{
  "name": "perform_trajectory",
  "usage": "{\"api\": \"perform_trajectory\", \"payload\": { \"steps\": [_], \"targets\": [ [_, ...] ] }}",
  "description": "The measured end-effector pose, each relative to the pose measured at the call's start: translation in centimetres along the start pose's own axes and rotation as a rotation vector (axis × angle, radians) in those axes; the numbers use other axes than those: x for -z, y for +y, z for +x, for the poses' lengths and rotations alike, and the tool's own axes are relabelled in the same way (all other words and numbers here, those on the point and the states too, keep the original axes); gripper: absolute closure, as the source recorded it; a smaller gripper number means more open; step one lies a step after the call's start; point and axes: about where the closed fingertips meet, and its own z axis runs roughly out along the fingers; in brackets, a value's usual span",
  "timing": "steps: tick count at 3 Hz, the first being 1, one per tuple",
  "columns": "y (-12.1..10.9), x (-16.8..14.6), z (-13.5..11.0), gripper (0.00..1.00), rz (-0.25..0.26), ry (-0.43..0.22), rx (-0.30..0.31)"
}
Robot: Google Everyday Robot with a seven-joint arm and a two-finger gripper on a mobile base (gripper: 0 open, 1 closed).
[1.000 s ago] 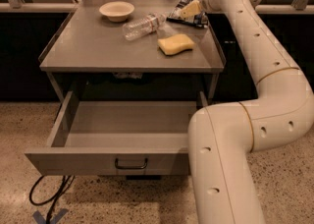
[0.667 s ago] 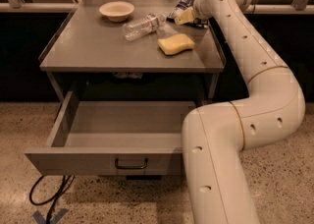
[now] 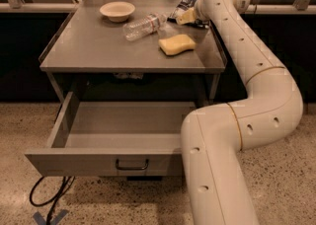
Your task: Place blue chip bag into top drawer
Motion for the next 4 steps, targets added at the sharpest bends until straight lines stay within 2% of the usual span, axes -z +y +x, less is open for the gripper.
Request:
{"api": "perform_trajectory", "payload": {
  "steps": [1,2,4],
  "targets": [
    [-0.58,-1.32,0.26,0.0,0.069,-0.005,-0.057],
    [-0.65,-1.43,0.25,0.0,0.076,-0.008,-0.102],
    [-0.64,-1.43,0.25,0.43,0.076,-0.008,-0.102]
  ]
}}
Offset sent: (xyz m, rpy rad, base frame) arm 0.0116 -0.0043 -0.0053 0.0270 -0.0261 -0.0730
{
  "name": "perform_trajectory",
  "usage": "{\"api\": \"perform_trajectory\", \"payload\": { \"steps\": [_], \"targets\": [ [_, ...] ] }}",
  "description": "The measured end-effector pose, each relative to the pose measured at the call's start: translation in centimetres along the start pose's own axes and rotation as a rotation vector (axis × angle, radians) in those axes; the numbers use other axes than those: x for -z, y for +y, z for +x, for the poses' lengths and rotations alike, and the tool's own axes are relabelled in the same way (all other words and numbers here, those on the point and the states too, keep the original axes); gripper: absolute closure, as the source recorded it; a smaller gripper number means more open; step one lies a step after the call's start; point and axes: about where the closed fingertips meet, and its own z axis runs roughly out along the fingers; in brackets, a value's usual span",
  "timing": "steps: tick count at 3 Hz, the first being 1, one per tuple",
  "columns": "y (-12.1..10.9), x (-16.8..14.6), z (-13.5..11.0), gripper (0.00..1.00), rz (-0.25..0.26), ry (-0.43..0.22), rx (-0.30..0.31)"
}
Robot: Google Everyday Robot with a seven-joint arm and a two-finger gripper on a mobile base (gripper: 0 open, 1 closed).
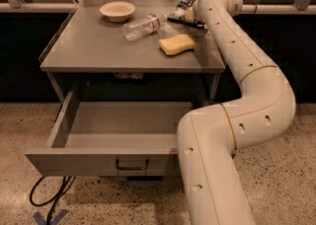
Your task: Place blue chip bag into top drawer
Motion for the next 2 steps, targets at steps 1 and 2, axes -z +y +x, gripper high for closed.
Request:
{"api": "perform_trajectory", "payload": {
  "steps": [1,2],
  "targets": [
    [0.0,0.0,0.0,0.66,0.0,0.0,0.0],
    [0.0,0.0,0.0,0.89,0.0,0.0,0.0]
  ]
}}
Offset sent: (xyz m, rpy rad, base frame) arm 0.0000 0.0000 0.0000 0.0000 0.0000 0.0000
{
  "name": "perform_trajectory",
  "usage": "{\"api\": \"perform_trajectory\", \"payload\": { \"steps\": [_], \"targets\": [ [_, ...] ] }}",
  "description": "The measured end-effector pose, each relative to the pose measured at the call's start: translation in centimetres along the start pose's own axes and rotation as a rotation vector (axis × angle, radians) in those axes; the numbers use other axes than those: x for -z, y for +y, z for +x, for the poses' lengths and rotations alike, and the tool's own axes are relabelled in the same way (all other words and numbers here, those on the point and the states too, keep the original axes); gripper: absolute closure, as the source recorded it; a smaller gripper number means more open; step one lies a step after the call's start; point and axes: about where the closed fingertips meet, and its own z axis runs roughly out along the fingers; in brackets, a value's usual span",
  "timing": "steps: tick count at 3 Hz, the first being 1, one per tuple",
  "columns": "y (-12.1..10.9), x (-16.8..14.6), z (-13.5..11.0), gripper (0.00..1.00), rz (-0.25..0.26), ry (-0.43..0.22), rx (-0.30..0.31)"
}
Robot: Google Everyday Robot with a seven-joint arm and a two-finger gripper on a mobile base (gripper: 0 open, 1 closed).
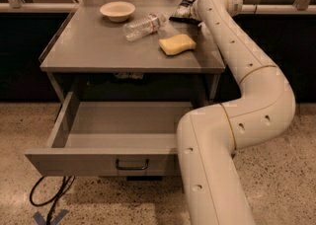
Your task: Place blue chip bag into top drawer
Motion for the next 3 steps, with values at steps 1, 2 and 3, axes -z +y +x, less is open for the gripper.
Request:
{"api": "perform_trajectory", "payload": {
  "steps": [1,2,3],
  "targets": [
    [0.5,0.9,0.0,1.0,-0.04,0.022,0.023],
    [0.3,4.1,-1.3,1.0,-0.108,0.047,0.062],
    [-0.1,8.8,-3.3,1.0,-0.177,0.069,0.116]
  ]
}}
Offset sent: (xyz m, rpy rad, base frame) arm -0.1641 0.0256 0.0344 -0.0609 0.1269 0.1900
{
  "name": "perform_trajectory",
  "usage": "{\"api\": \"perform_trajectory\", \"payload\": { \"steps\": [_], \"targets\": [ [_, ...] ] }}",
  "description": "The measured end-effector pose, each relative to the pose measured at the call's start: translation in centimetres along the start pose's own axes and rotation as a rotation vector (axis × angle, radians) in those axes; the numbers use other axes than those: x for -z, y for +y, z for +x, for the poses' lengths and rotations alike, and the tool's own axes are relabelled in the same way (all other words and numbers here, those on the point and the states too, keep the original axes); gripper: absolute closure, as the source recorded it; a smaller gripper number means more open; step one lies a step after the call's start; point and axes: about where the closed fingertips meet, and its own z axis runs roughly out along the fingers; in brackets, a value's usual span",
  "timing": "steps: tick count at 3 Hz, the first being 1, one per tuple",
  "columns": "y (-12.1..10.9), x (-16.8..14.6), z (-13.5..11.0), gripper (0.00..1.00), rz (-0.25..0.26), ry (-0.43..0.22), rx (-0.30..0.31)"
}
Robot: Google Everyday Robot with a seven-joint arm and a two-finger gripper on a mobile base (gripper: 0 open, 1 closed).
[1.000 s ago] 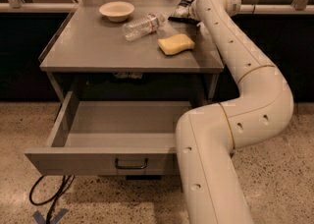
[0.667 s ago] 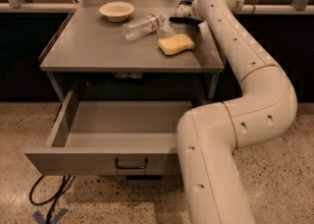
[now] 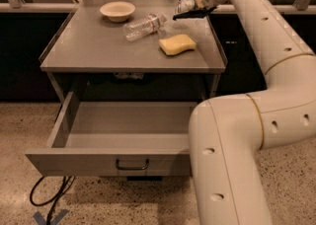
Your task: Place blue chip bag into top drawer
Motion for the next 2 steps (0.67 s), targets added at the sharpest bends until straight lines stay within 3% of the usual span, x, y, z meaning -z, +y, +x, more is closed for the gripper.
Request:
{"api": "perform_trajectory", "payload": {
  "steps": [1,2],
  "targets": [
    [-1.5,5.6,-2.0,1.0,0.014,-0.007,0.04],
    [-3.3,11.5,-5.3,1.0,0.091,-0.081,0.085]
  ]
}}
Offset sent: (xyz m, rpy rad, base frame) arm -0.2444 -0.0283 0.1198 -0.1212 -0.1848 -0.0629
